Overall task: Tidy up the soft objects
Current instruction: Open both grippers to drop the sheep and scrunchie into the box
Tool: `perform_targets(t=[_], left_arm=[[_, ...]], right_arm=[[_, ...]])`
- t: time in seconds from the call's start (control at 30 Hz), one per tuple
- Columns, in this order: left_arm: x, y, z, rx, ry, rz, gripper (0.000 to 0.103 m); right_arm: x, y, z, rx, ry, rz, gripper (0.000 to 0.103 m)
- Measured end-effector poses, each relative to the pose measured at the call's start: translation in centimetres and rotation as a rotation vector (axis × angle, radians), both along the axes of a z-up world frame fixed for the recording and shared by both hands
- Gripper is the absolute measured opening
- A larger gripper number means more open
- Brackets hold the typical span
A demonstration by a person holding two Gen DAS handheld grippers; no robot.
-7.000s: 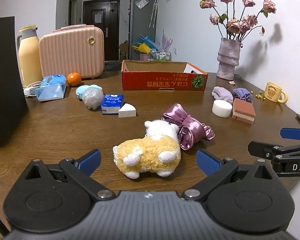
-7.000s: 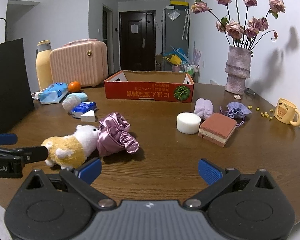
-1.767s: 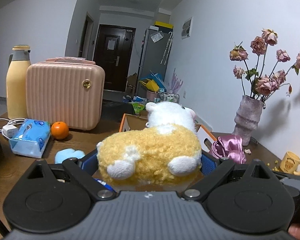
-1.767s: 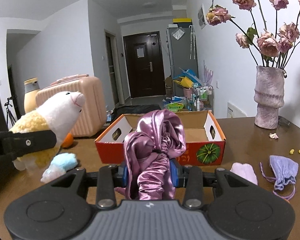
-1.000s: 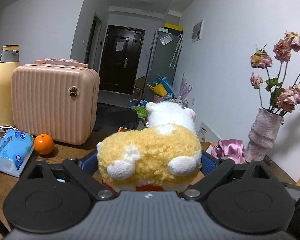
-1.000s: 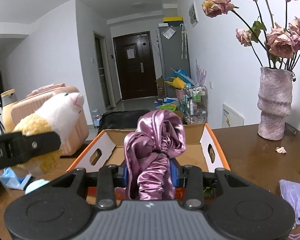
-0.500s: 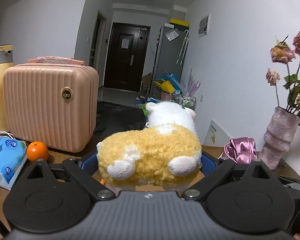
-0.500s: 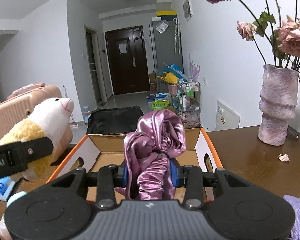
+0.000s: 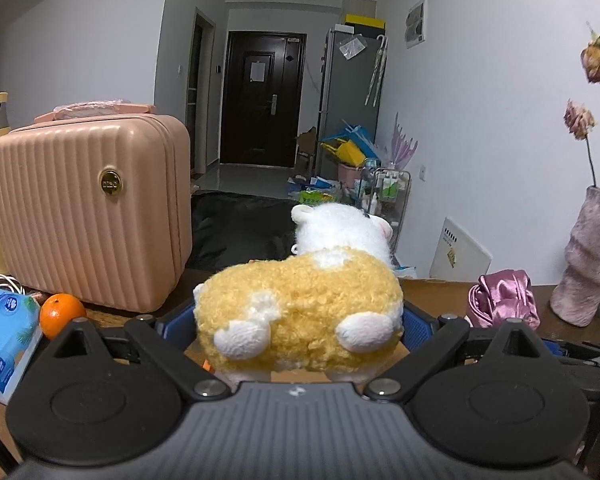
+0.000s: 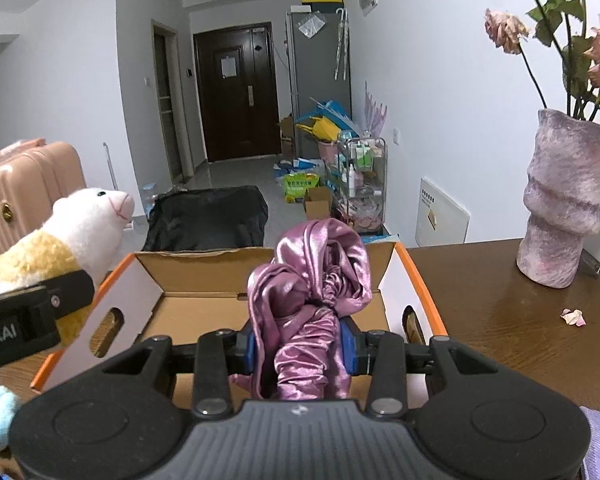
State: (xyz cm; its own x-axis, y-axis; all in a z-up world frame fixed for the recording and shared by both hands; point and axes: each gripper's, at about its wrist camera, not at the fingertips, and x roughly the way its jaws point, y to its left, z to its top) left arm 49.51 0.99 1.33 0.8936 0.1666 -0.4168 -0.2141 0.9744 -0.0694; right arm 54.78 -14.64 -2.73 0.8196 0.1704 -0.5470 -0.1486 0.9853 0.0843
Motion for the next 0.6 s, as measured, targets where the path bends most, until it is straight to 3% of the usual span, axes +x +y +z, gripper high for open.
perform_targets(t=[0.13, 0.23, 0.33, 0.47, 0.6], left_arm=[[1.0, -0.2, -0.7, 0.029, 0.015, 0.006, 0.098], [1.8, -0.1, -1.3, 0.039, 0.040, 0.007, 0.100], [2.3, 0.4, -1.7, 0.020, 0.068, 0.000, 0.103], [2.5, 1.1, -1.9, -0.006, 0.080, 0.016, 0.103], [2.3, 1.6, -1.7, -0.013, 0.073, 0.045, 0.103]], right_arm=[[1.0, 0.3, -0.8, -0.010, 0.021, 0.000, 0.038], [1.7, 0.4, -1.6, -0.031, 0.055, -0.014, 0.045], [2.0, 0.1, -2.2, -0.035, 0.076, -0.032, 0.057], [1.9, -0.3, -2.3, -0.048, 0.066, -0.075, 0.098], [1.8, -0.8, -2.0, -0.030, 0.056, -0.086, 0.102]])
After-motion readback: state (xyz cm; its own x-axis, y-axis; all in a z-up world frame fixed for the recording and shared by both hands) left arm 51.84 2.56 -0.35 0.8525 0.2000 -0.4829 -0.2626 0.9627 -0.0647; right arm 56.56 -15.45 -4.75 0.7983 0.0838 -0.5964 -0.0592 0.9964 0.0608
